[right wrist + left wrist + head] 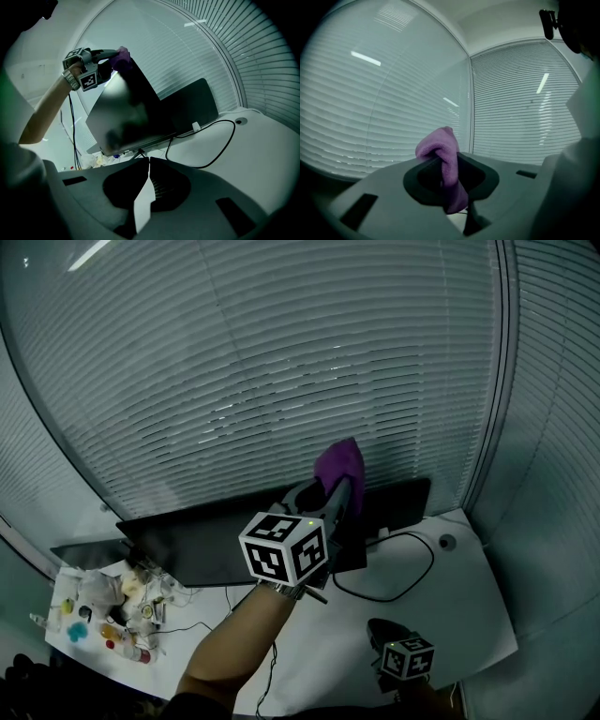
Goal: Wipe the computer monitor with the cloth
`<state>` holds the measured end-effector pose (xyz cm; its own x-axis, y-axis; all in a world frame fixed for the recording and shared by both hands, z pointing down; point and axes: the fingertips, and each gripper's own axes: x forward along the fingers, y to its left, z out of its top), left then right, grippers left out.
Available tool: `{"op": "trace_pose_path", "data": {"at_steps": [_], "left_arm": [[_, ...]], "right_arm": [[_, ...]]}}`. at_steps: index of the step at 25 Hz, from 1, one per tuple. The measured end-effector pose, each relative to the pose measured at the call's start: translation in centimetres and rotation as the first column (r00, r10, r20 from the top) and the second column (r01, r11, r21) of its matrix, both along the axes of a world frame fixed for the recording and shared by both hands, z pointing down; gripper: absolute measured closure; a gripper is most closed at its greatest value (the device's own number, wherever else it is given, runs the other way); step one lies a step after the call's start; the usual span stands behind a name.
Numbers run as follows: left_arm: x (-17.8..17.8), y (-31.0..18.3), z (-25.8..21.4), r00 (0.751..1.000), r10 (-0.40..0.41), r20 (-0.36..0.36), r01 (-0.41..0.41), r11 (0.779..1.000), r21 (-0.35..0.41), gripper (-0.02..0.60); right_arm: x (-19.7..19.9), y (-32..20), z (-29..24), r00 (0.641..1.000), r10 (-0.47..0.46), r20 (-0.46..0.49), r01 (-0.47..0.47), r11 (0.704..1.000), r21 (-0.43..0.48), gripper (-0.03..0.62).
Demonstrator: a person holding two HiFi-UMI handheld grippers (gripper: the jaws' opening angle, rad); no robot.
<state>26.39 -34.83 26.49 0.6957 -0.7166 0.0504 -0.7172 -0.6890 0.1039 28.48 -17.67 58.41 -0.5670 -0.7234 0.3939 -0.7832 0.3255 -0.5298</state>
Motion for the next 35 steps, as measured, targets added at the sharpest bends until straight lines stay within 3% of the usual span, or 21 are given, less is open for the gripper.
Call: {"op": "trace_pose_path", "data": {"at_steps": [6,14,27,35], "left_arm": [[-2.8,-1.0,1.1,0.996,-0.068,0.053,0.068,0.998,-0.005,0.508],[-8.8,-1.8,1.0,0.985,-0.166,0.056,0.167,0.986,-0.012,0.508],[-23.5,-1.4,-0.8,0.959,-0.284,0.013,0.284,0.958,-0.033,0.508],[-35.1,0.2,-2.6,0.921,-0.39,-0.026,0.388,0.92,-0.056,0.508]], "right_arm": [[-1.3,0.1,0.3,1.0,-0.025,-0.005,0.025,1.0,-0.004,0.568],[-3.2,-0.1,-0.7,0.997,-0.077,-0.029,0.077,0.997,-0.01,0.568],[-11.7,-0.5,-3.2,0.983,-0.165,-0.077,0.164,0.986,-0.025,0.568],[-18.0,0.3,-5.9,0.968,-0.226,-0.108,0.225,0.974,-0.025,0.568]]}}
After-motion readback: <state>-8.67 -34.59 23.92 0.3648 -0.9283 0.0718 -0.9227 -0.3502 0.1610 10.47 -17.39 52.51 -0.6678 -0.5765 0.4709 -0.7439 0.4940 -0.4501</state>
